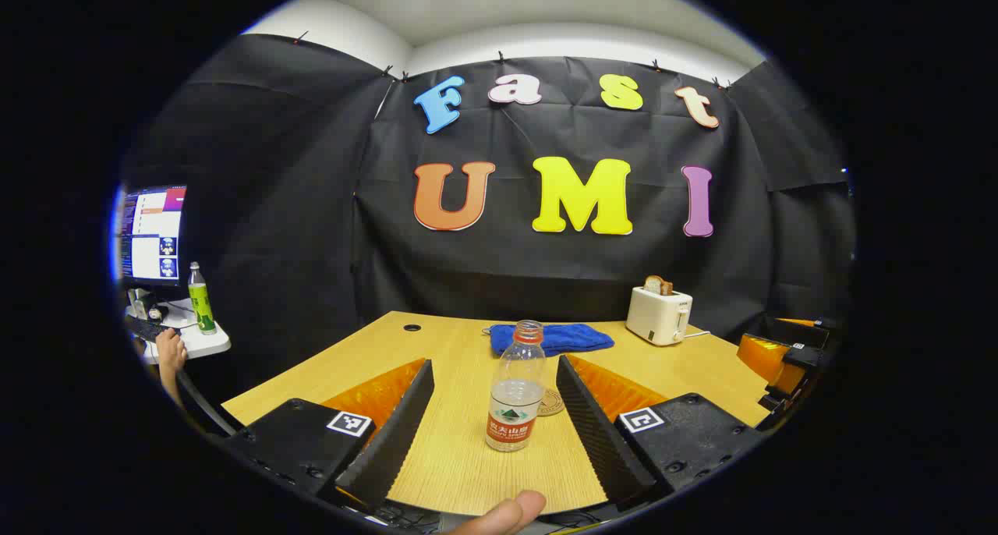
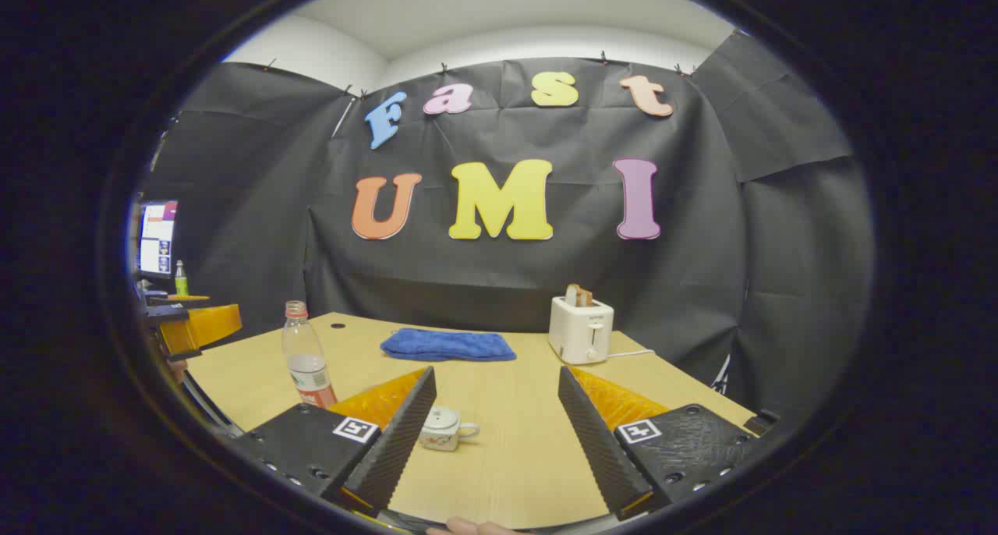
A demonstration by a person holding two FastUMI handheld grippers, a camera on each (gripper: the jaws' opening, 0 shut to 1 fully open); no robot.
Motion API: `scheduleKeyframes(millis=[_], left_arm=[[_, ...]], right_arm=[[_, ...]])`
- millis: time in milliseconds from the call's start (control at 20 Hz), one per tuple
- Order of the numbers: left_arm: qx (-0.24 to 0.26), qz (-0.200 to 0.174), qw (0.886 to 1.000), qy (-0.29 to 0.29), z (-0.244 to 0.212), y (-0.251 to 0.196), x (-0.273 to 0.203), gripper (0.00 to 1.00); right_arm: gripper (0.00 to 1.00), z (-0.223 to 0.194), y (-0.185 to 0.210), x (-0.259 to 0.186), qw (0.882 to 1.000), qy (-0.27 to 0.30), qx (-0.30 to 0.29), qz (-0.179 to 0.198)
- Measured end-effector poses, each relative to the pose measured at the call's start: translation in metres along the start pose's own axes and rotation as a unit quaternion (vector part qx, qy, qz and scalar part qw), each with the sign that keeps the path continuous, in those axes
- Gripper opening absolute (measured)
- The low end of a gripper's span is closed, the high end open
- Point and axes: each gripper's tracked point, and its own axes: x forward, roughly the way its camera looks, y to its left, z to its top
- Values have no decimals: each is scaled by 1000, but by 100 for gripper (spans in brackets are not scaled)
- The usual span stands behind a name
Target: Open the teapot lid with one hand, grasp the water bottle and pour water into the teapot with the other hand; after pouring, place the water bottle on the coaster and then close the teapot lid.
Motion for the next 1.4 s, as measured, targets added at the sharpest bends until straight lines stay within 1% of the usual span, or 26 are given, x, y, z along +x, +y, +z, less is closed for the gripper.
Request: scheduleKeyframes(millis=[50, 350, 400, 500, 550, 600, 800, 1000, 1250, 1300, 1350, 1400], left_arm=[[-1, -1, 1000, 3, -2, 0, 1, 99], [6, -9, 1000, 4, -3, -8, -1, 99], [8, -10, 1000, 4, -3, -9, 0, 99], [10, -11, 1000, 5, -3, -9, 1, 99], [11, -12, 1000, 5, -4, -9, 1, 99], [12, -12, 1000, 5, -3, -9, 1, 99], [10, -11, 1000, 8, -7, -7, 2, 99], [18, -15, 1000, 11, -10, -10, 5, 99], [37, -19, 999, 7, -18, -19, 14, 99], [39, -21, 999, 8, -20, -21, 15, 99], [41, -19, 999, 10, -23, -22, 17, 99], [43, -17, 999, 13, -26, -22, 20, 99]], right_arm=[[95, 0, 0, 0, 1000, 0, -4, 0], [95, -4, -1, 1, 1000, 2, -9, -4], [97, -7, 0, 2, 1000, 5, -7, -2], [97, -9, -3, 3, 1000, 9, -5, -7], [95, -11, -3, 5, 1000, 10, -4, -6], [97, -13, -3, 7, 1000, 11, -4, -5], [97, -26, -3, 18, 1000, 19, 2, 0], [97, -52, 9, 36, 999, 35, 5, 14], [95, -86, 34, 78, 997, 71, 14, 39], [96, -90, 39, 86, 996, 73, 15, 43], [94, -95, 45, 93, 996, 78, 12, 46], [96, -99, 51, 102, 995, 81, 9, 51]])
